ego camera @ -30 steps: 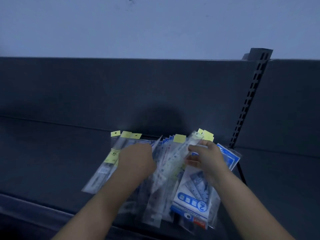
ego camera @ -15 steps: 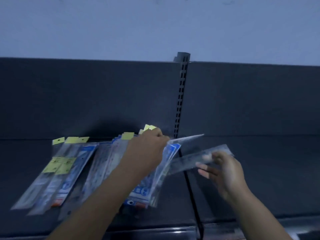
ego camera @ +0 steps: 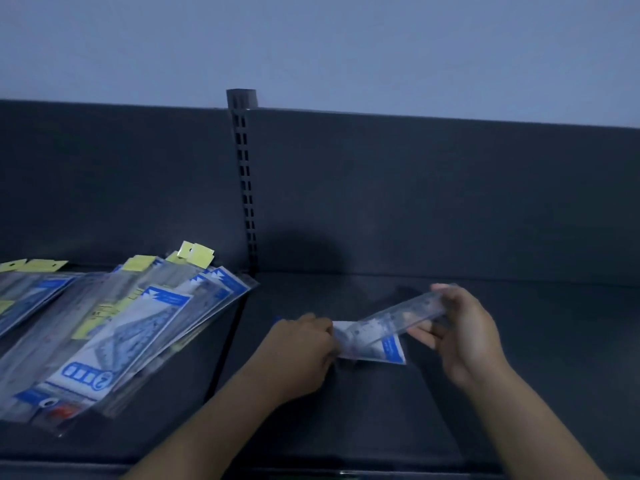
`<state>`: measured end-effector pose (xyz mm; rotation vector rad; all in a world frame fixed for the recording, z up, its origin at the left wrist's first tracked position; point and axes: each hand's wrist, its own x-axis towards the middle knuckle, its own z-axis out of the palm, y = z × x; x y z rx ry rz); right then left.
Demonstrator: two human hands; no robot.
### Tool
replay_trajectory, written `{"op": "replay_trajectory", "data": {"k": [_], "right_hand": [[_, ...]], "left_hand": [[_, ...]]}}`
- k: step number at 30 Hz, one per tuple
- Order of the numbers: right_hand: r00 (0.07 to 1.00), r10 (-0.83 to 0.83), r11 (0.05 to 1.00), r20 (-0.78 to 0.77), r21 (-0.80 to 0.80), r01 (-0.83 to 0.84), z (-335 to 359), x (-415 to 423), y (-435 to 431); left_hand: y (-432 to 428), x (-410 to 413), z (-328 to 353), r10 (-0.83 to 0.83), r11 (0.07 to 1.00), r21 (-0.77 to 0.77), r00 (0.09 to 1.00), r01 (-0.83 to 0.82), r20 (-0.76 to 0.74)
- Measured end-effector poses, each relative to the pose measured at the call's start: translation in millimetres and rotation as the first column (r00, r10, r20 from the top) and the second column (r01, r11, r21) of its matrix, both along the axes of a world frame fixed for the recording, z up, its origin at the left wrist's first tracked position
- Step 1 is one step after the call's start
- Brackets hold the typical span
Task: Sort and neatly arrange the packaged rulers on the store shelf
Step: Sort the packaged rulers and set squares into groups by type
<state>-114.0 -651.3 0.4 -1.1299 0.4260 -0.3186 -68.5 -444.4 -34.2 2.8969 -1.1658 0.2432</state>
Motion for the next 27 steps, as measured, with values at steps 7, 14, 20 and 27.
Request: {"op": "replay_trajectory", "data": {"k": [7,14,20,27], "right_hand": [[0.991,0.108,0.981,-0.083,0.172,-0.092,-15,49,7],[0.985,0.087,0.987,-0.148,-0.118,-0.105,-28,97,31],[0.926,-0.156,0.494,-0.345,-0.838,-0.229,-45,127,33],[0.865,-0.308,0.099,-0.396,-0.917,-0.385,-51,135,34]], "left_hand": [[25,29,24,-0.252,0.59,-0.608,0.593,-0.532,-0.765],[25,102,10,-0.245,0.145,-0.639,0.598,-0.755,-0.763],[29,151,-11,0.189,0.62,-0.587,0.825,-0.52,-0.532],[26,166,-11,0.327,0.807,-0.347,0.85,-0.478,-0.412]]}}
